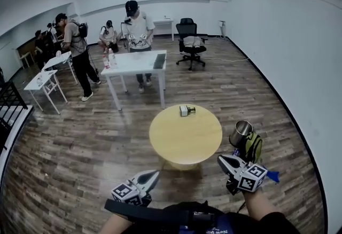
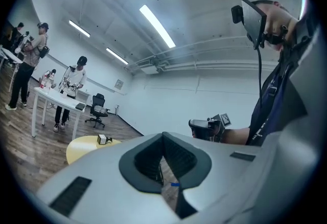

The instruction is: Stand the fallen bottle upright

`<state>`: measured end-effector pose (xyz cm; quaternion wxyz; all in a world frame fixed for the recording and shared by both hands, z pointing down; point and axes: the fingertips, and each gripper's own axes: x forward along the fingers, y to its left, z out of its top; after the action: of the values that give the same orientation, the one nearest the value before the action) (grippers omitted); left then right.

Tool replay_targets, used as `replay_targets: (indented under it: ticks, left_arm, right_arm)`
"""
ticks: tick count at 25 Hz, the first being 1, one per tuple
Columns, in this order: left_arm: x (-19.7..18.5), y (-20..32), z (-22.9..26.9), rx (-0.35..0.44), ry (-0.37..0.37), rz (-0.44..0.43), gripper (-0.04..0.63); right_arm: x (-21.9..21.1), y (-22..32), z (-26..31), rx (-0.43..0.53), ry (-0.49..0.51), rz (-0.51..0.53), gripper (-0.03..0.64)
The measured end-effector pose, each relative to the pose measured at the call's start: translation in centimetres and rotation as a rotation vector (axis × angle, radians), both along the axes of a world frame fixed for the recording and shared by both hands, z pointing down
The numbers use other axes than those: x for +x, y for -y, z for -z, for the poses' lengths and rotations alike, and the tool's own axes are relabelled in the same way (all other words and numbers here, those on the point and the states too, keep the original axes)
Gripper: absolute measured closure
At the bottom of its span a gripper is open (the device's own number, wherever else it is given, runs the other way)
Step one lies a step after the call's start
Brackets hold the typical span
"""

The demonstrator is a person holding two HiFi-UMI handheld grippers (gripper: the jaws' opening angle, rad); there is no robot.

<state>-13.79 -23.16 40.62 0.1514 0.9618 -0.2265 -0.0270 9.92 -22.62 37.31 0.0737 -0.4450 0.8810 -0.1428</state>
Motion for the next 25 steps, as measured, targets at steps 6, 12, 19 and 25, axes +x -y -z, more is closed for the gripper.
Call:
replay_targets:
  ticks: [6,12,19,25]
  left_arm:
    - [-1.4,10.3,0.2,0.018,0.031,-0.053,0.589]
    - [1.2,17.8,-0.2,0.033,0.049,-0.062,0.589]
    - [10.2,25.1,-1.6,0.040,0.074,-0.018,0.589]
    - [20.5,31.6,-2.8,0.027,0.071,0.069,0.589]
  right_arm:
    - [-1.6,9.0,0.4,0.012,0.003,-0.052,0.624]
    - [0.8,15.7,0.0,0.012,0.007,-0.052,0.624]
    - [9.1,23.8,-1.7,0.023,0.011,0.006,0.624]
    - [17.4,31.3,-2.6,0.050,-0.087,0.116,0.624]
